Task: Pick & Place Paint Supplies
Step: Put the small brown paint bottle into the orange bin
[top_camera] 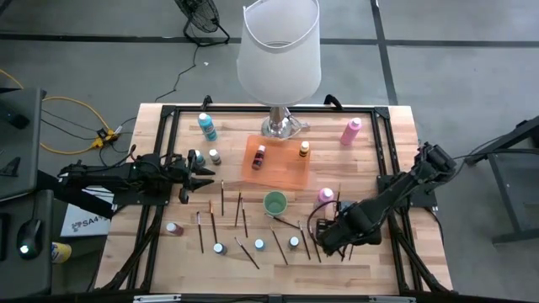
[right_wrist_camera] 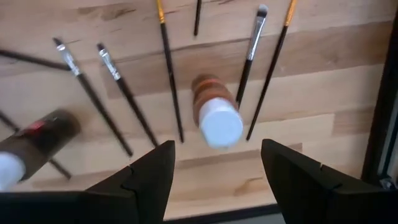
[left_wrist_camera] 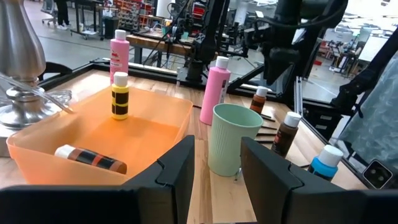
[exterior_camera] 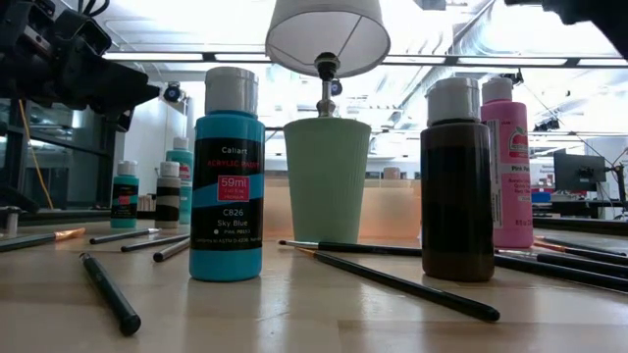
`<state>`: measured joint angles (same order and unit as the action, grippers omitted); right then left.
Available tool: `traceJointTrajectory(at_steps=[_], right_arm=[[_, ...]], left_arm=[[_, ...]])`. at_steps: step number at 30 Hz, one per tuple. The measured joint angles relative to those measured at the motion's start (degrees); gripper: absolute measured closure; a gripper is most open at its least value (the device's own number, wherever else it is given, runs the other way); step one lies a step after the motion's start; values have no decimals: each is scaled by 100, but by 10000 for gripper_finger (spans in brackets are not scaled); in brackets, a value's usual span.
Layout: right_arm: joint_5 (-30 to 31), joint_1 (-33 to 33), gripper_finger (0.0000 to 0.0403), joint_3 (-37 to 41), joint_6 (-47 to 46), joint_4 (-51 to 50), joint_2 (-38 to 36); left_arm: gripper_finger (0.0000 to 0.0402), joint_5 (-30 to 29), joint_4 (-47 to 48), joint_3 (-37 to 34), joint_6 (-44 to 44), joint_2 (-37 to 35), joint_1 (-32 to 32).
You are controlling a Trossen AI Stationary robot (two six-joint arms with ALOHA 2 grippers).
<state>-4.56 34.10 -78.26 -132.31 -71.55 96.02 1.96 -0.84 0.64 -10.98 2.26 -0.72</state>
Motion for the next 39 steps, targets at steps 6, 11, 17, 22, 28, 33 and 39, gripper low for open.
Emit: traceJointTrajectory(at_steps=[6, 11, 17, 22, 28, 33, 39], right_arm=[[100, 12, 169, 282, 2, 221, -103], [-32, 14, 169, 590, 142, 724, -104], [10, 14, 169, 818, 97, 778, -102], [-1, 14, 191, 820, 139, 777, -102], [-63, 14, 234, 820, 153, 774, -102], [-196, 14, 262, 819, 160, 776, -102], [-310, 14, 276, 818, 155, 794, -102]], left_arm=[[275, -2, 2, 0, 0, -1, 0], [275, -2, 2, 0, -2, -1, 1], [275, -2, 2, 0, -2, 0, 0], [275, -2, 4, 0, -4, 0, 1], [275, -2, 2, 0, -4, -2, 0], [275, -2, 2, 0, -4, 0, 1], [275, -2, 2, 0, -4, 0, -1]])
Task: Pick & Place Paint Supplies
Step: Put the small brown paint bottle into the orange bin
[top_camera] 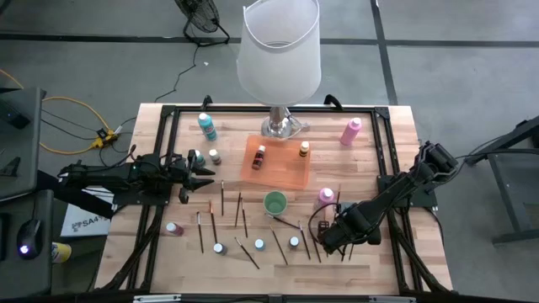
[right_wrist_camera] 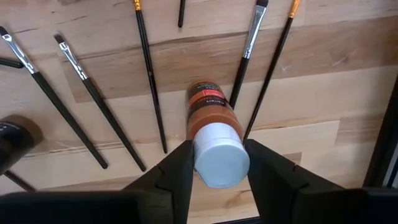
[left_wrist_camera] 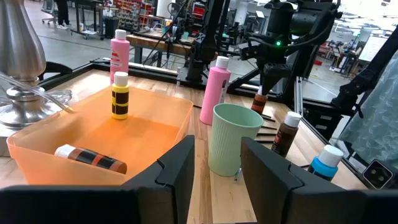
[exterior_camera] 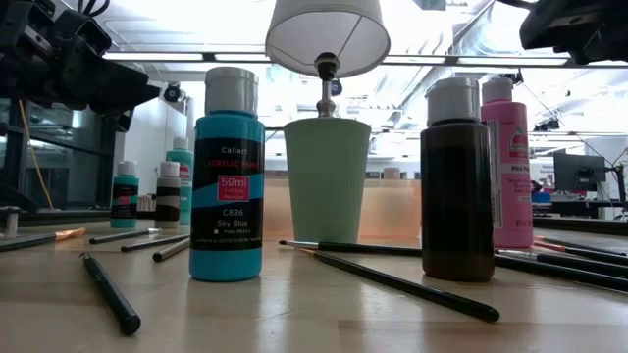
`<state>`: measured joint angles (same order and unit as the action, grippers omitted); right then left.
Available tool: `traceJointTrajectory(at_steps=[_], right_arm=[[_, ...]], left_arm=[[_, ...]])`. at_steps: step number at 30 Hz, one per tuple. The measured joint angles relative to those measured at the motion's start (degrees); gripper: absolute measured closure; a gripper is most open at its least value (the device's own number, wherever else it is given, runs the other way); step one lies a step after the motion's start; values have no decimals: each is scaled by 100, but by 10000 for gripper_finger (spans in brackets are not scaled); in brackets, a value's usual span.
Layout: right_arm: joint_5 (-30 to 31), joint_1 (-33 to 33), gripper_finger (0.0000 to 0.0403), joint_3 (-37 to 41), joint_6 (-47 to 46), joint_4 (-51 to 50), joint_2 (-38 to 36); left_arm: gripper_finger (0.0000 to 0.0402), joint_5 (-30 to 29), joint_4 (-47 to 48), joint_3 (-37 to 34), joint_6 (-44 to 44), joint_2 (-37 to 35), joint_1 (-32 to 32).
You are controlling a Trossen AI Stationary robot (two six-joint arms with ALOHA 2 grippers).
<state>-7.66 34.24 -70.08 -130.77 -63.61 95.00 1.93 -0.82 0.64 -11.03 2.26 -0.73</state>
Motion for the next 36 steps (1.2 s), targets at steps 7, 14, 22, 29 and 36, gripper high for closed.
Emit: traceJointTrajectory(at_steps=[7, 14, 22, 29, 36], right_arm=[[-25, -17, 278, 0, 3, 166, 0], [-36, -17, 285, -143, 37, 380, -201], [874, -43, 286, -627, 327, 216, -810], [1821, -451, 284, -1046, 1331, 207, -1149], [1986, -1375, 282, -1448, 2897, 319, -1182]], left_arm=[[275, 0, 0, 0, 0, 0, 2], [275, 0, 1, 0, 0, 0, 1], [275, 0, 2, 0, -2, 0, 0], [275, 0, 2, 0, -178, 0, 2], [275, 2, 2, 0, -284, 0, 0]])
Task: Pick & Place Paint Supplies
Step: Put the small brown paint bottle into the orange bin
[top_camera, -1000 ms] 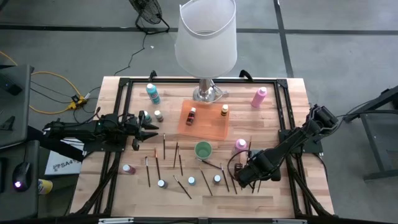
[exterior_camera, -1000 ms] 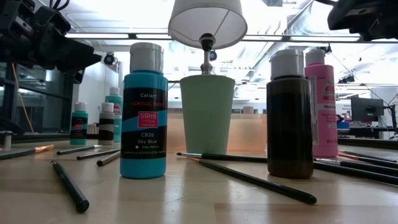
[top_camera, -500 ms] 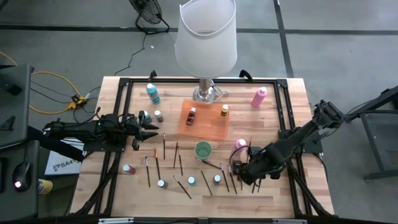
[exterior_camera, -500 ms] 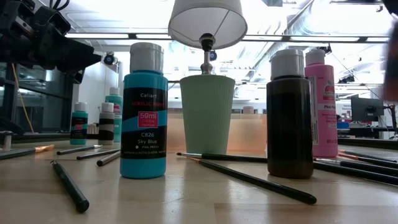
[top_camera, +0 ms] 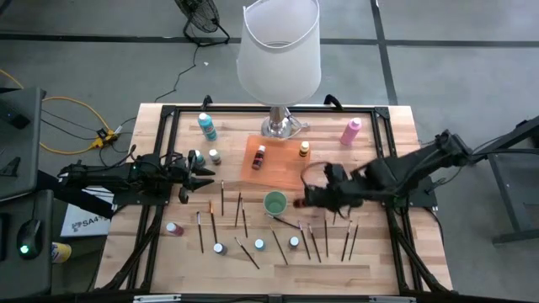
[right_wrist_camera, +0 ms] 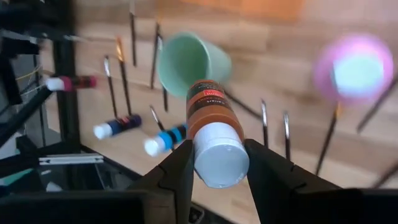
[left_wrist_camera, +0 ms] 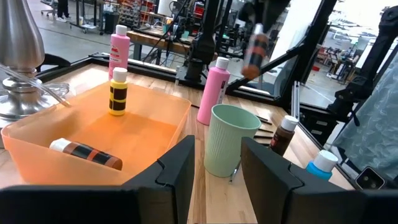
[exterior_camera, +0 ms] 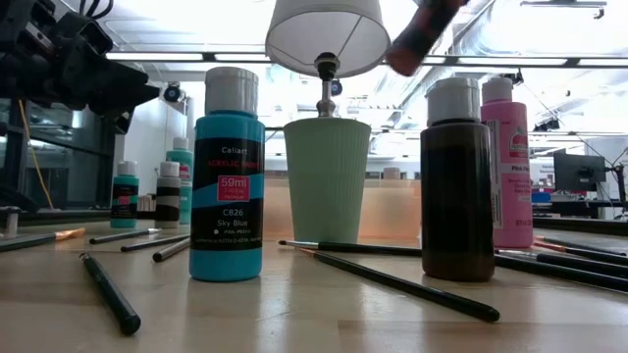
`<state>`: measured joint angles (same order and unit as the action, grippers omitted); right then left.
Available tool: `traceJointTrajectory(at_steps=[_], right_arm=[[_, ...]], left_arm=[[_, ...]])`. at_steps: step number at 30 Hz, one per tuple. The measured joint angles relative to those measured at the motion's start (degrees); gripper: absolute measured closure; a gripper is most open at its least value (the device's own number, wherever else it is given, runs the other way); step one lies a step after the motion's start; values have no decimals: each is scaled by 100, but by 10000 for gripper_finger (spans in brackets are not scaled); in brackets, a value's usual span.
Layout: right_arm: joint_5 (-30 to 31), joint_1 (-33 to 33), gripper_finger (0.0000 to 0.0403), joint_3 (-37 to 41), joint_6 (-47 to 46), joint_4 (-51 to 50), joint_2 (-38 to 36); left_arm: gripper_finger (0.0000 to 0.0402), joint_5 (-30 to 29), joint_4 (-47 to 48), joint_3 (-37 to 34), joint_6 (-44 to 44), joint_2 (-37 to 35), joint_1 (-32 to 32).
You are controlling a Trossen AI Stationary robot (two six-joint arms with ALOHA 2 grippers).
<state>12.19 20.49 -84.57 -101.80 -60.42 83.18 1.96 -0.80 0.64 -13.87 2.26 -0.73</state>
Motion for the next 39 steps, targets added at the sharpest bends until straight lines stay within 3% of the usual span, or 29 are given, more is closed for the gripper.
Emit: traceJointTrajectory(at_steps=[15, 26, 32, 39], right_arm=[[-1240, -2448, 285, -104, 3748, 125, 129], [-1410, -3268, 282, -104, 6710, -200, 885], [-1384, -3370, 279, -101, 7421, -171, 1479], [-1366, -3383, 279, -101, 7465, -239, 1874]], left_arm=[[275, 0, 0, 0, -227, -2, 2], [275, -2, 0, 0, -462, 0, 0], [275, 0, 0, 0, -468, -2, 0], [275, -3, 0, 0, -718, -1, 1]])
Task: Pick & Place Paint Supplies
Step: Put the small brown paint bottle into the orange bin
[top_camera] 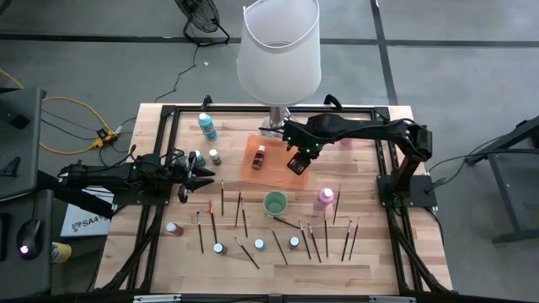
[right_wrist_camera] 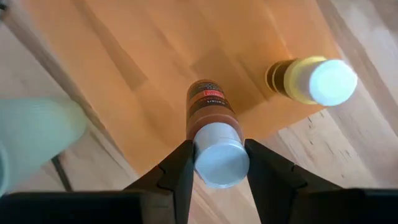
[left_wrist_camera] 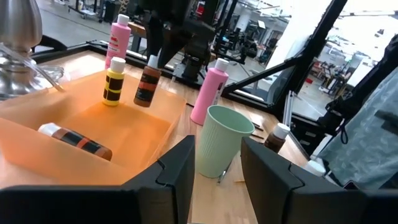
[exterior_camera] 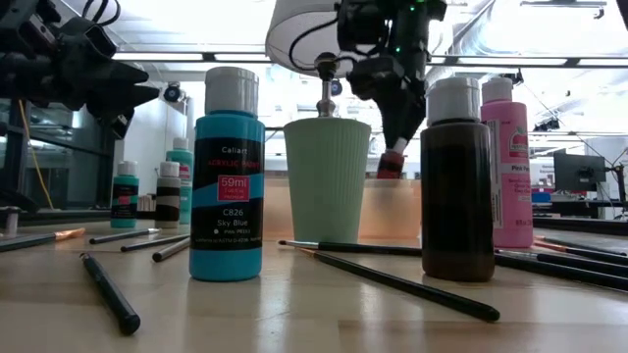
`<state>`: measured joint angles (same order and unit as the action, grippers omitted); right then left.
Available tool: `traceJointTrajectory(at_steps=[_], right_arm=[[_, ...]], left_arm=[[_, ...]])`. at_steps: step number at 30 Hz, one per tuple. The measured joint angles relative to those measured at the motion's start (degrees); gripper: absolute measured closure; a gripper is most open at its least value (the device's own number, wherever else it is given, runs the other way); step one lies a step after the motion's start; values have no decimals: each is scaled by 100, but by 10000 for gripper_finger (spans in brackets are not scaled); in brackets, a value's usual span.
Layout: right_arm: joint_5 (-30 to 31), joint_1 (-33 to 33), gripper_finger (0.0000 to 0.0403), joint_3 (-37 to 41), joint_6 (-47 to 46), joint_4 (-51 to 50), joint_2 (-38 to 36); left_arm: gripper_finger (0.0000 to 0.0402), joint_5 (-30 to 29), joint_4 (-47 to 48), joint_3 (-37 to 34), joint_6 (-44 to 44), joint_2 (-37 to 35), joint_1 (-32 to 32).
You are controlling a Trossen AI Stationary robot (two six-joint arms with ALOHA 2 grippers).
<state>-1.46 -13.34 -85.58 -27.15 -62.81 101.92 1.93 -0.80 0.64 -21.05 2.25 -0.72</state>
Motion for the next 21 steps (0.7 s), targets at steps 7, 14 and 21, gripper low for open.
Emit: traceJointTrajectory(at_steps=[7, 14, 21], right_arm=[[28, -165, 279, 2, -1028, -40, 108], [-6, -361, 278, 2, -1829, -53, 178], [-29, -413, 277, 2, -2281, 49, 181]], left_arm=[[275, -18, 1, 0, -325, 1, 0], [275, -78, 14, 0, -362, 1, 1], [275, -106, 17, 0, -390, 1, -1]])
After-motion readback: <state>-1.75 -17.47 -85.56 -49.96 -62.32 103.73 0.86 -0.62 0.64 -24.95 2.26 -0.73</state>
